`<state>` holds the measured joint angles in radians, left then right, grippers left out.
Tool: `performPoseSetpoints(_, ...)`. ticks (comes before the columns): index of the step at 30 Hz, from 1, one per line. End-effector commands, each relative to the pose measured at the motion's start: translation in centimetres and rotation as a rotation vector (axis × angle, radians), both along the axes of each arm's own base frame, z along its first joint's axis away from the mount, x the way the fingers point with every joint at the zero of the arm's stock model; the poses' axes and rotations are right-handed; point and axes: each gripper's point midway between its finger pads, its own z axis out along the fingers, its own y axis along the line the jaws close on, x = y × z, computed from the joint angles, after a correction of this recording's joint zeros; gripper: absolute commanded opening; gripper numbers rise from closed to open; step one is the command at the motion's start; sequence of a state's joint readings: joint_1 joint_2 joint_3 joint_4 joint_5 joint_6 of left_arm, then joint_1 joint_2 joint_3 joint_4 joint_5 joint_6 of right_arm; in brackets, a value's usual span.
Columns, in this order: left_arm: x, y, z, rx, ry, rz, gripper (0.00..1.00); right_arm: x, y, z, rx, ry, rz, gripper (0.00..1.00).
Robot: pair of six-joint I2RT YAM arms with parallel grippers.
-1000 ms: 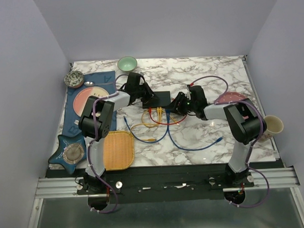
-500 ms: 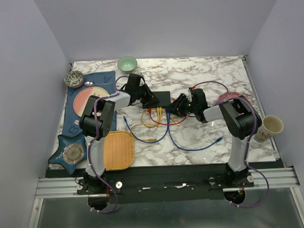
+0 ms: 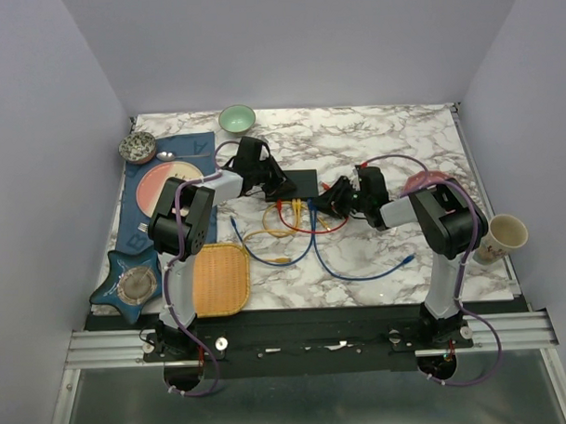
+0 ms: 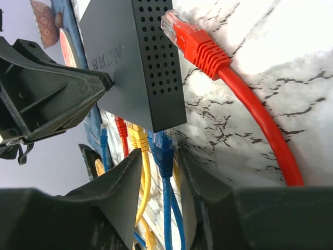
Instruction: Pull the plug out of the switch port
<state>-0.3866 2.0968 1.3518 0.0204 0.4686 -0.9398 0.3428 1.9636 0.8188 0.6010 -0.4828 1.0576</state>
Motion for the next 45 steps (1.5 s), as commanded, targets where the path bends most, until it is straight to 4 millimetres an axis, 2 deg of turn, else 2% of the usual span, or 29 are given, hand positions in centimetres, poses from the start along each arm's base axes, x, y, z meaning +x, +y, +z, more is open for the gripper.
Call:
performPoseSetpoints(1,-0.7,0.1,-1.8,0.026,0.035,-0.004,0.15,0.4,-1.1,-2.1,-0.046,0.063,-0.061,0.4)
performPoseSetpoints(16,-1.2,0.1,-2.1,0.027,0.041,-0.01,0.15,1.6,-1.2,-2.0,-0.032,0.095,-0.124,0.36)
performPoseSetpoints(23,-1.6,0.1,-2.4,0.028,0.047,-0.015,0.15,2.1,-1.1,-2.0,-0.043,0.094,-0.117,0.26)
performPoseSetpoints(26,-1.6,0.0,-2.4,0.026,0.047,-0.017,0.15,1.9,-1.1,-2.0,-0.056,0.09,-0.099,0.15)
performPoseSetpoints(29,-1.6,-0.1,-2.3,0.021,0.045,-0.019,0.15,1.4,-1.1,-2.2,-0.083,0.1,-0.07,0.01)
performPoseSetpoints(37,-1.3,-1.0,-0.6,-0.044,0.024,-0.024,0.15,-1.4,-1.5,-2.7,-0.151,0.121,0.033,0.0)
performPoseSetpoints(45,-1.1,-1.2,-0.8,-0.053,0.034,-0.021,0.15,-3.6,-2.1,-2.8,-0.202,0.136,0.101,0.01)
